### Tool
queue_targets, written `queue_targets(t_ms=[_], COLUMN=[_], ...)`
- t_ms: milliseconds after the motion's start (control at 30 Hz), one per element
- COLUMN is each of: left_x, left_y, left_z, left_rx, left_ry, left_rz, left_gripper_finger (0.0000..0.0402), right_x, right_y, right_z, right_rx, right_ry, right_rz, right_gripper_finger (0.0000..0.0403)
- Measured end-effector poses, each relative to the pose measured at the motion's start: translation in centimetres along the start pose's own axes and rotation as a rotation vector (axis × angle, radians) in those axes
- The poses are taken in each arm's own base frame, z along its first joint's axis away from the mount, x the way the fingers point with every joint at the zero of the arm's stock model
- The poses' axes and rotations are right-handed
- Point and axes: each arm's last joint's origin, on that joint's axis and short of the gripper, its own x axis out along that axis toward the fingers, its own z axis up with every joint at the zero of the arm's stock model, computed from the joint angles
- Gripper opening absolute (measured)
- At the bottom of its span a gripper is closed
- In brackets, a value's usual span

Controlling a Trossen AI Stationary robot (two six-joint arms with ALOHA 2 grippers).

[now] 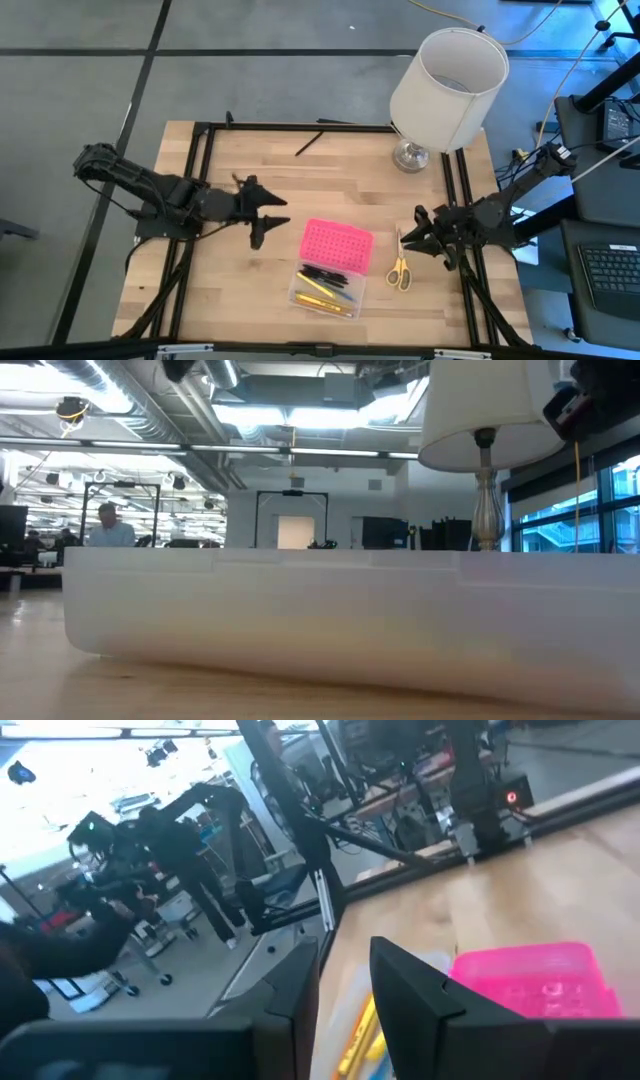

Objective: Pick & place school supplies into a supply box
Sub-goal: Put the black pen into the pink supply box

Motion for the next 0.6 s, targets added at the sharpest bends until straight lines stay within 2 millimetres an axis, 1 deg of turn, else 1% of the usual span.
queue_targets(t_ms=[100,200,267,333,400,500,600], left_x=[1.5,3.7,5.3,6.8,8.0,9.8,11.8], left_y=[1.9,4.7,7.3,10.3,13.5,17.7,21.1], left_z=[0.8,1.2,1.4,1.6,1.9,2.6,4.2], left_rx=[-0.041,-0.073,-0.107,-0.157,-0.209,-0.207,-0.174], left_ry=[0.027,0.076,0.096,0.117,0.116,0.121,0.152], left_rz=[-0.015,0.049,0.127,0.208,0.243,0.214,0.19], left_gripper_finger=[0.0216,0.0216,0.0216,0.0216,0.0216,0.0216,0.0216], right_x=[-0.3,-0.5,-0.6,-0.6,-0.7,-0.8,-0.8], right_y=[0.0,0.0,0.0,0.0,0.0,-0.2,-0.3], right_z=[0.2,0.5,0.6,0.7,0.7,0.9,1.0], right_rx=[-0.029,-0.042,-0.051,-0.05,-0.049,-0.051,-0.071], right_ry=[-0.014,-0.029,-0.039,-0.048,-0.062,-0.088,-0.113], right_rz=[0.006,0.013,0.012,0.008,-0.017,-0.059,-0.112], right_gripper_finger=[0.0098,0.0098,0.0098,0.0098,0.0098,0.0098,0.0098])
